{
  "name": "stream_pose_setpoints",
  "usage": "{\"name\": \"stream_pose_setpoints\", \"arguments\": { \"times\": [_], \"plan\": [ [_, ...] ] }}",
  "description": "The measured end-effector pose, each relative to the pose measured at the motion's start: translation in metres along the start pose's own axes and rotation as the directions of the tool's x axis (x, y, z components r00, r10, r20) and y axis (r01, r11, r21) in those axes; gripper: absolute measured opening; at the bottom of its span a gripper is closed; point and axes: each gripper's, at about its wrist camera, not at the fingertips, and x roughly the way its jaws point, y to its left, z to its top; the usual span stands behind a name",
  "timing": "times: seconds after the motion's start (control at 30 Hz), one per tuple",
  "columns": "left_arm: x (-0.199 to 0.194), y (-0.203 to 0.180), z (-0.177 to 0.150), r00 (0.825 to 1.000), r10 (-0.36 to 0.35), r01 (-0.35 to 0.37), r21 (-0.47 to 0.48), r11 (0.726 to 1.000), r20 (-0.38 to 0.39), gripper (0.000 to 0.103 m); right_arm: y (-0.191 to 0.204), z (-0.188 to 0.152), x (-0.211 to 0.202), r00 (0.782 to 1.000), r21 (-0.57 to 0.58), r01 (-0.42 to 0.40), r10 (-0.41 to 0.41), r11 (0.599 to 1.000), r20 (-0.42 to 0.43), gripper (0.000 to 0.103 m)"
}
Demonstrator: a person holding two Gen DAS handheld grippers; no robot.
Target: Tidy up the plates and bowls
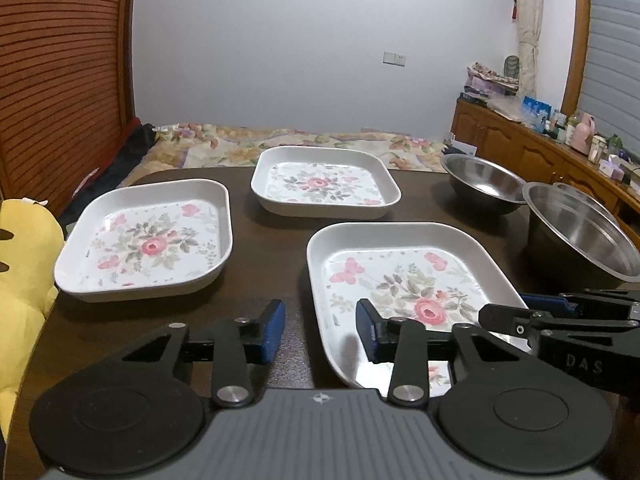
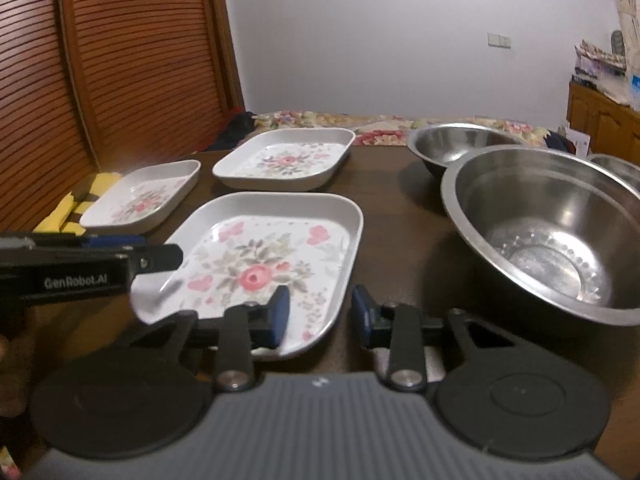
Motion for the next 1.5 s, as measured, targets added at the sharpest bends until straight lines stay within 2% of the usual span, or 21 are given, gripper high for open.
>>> {"name": "stream_pose_setpoints", "arguments": {
  "times": [0.17,0.33,0.5,0.73,1.1,1.3,1.5],
  "plan": [
    [0.004,0.0,0.001,1.0,-0.012,0.012,-0.009,1.0,-0.006,0.03,-0.001,0.002,0.006,1.0,0.004,0.015,-0.015,1.0,0.008,0.027],
    [0.009,0.001,0.004,1.0,-0.025,0.024,-0.018,1.0,-0.015,0.028,-0.003,0.006,0.01,1.0,0.01,0.027,-0.027,1.0,0.012,0.027],
    [0.013,0.003,0.004,0.999,-0.033,0.032,-0.028,0.999,-0.029,0.015,-0.004,0.008,0.012,0.999,0.012,0.032,-0.032,0.999,0.012,0.027],
    [0.005,0.004,0.0,0.997,-0.057,0.054,-0.055,0.997,-0.048,0.014,-0.007,0.008,0.011,1.0,0.032,0.014,-0.014,0.999,0.004,0.02],
    [-0.042,0.005,-0.014,0.995,-0.096,0.096,-0.07,0.993,0.011,0.014,-0.01,-0.003,-0.012,0.997,0.1,-0.081,0.081,0.992,0.008,0.021],
    [-0.062,0.007,-0.028,0.994,-0.109,0.111,-0.069,0.991,0.022,0.014,-0.003,-0.012,-0.035,0.992,0.075,-0.121,0.118,0.99,0.036,0.021],
    [-0.069,0.01,-0.047,0.996,-0.092,0.092,-0.073,0.993,0.009,0.014,0.008,-0.023,-0.046,0.991,0.018,-0.13,0.129,0.991,0.047,0.021]
  ]
}}
